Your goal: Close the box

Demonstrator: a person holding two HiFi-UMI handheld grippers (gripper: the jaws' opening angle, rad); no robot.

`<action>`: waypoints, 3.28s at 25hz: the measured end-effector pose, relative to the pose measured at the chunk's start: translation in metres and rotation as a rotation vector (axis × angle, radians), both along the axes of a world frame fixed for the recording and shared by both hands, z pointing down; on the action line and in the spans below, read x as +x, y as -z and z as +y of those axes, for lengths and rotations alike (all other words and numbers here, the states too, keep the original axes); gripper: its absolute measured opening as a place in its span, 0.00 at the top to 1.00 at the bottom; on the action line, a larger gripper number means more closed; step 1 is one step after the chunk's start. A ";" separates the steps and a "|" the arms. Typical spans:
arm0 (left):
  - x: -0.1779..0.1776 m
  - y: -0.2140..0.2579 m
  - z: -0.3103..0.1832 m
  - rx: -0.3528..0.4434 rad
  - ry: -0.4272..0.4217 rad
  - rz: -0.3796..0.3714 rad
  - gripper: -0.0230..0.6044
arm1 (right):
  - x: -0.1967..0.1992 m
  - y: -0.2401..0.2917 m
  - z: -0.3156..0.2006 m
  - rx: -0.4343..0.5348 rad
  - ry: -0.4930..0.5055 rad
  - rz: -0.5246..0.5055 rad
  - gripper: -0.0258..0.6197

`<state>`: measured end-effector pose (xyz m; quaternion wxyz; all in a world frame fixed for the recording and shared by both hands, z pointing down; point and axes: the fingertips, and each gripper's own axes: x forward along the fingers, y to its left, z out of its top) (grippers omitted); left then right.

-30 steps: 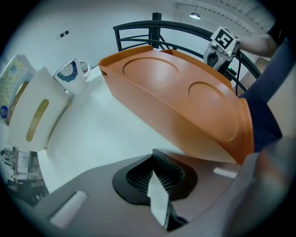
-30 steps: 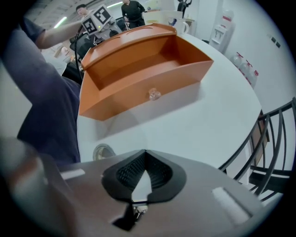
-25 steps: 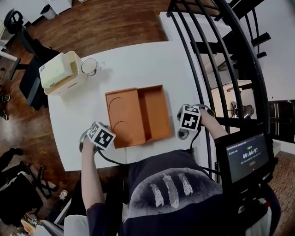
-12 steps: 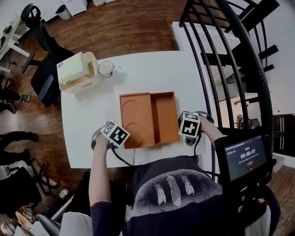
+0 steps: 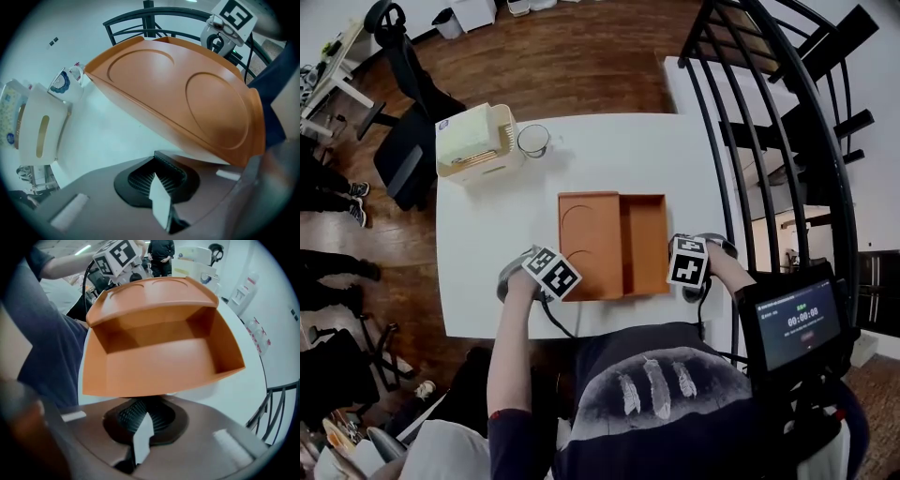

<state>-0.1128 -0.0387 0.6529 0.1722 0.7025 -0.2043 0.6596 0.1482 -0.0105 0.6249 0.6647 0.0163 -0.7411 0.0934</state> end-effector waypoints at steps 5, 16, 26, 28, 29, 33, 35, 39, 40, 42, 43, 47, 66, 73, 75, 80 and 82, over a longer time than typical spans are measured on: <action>-0.001 -0.004 -0.004 -0.011 -0.006 -0.002 0.94 | -0.004 -0.002 -0.009 0.022 0.024 -0.003 0.95; 0.001 -0.004 -0.002 -0.026 0.023 0.031 0.94 | -0.010 0.002 -0.008 0.043 0.053 0.004 0.95; -0.002 -0.002 -0.003 -0.039 0.026 0.036 0.94 | -0.016 0.004 -0.012 0.036 0.059 0.001 0.95; -0.001 -0.003 -0.002 -0.047 0.024 0.036 0.94 | -0.022 0.007 -0.011 0.028 0.036 -0.025 0.95; 0.000 -0.003 -0.002 -0.050 0.023 0.039 0.94 | -0.024 0.008 -0.011 0.022 0.028 -0.033 0.95; 0.003 -0.003 0.000 -0.053 0.024 0.053 0.94 | -0.026 0.007 -0.008 0.025 0.050 -0.018 0.95; 0.001 -0.003 0.001 -0.056 0.029 0.056 0.94 | -0.029 0.006 -0.008 0.025 0.060 -0.019 0.95; 0.002 -0.004 0.001 -0.064 0.029 0.058 0.94 | -0.029 0.007 -0.009 0.030 0.075 -0.011 0.95; 0.001 -0.003 0.001 -0.066 0.030 0.056 0.94 | -0.031 0.007 -0.010 0.033 0.077 -0.016 0.95; -0.001 -0.002 -0.002 -0.065 0.030 0.051 0.94 | -0.036 0.009 -0.013 0.036 0.075 -0.032 0.95; -0.001 -0.002 -0.003 -0.064 0.027 0.048 0.94 | -0.039 0.009 -0.014 0.037 0.074 -0.038 0.95; -0.001 -0.004 -0.002 -0.064 0.025 0.043 0.94 | -0.044 0.009 -0.013 0.033 0.086 -0.042 0.95; 0.002 0.004 0.000 -0.033 0.063 0.050 0.94 | -0.060 0.017 -0.009 0.032 0.150 -0.055 0.95; 0.003 0.006 0.001 -0.037 0.065 0.054 0.94 | -0.068 0.020 -0.009 0.034 0.155 -0.068 0.95; 0.003 0.007 0.001 -0.037 0.064 0.052 0.94 | -0.069 0.021 -0.009 0.034 0.158 -0.070 0.95; 0.005 0.008 0.002 -0.041 0.063 0.052 0.94 | -0.071 0.022 -0.008 0.035 0.159 -0.075 0.95; 0.006 0.009 0.003 -0.042 0.063 0.054 0.94 | -0.072 0.022 -0.007 0.035 0.160 -0.077 0.95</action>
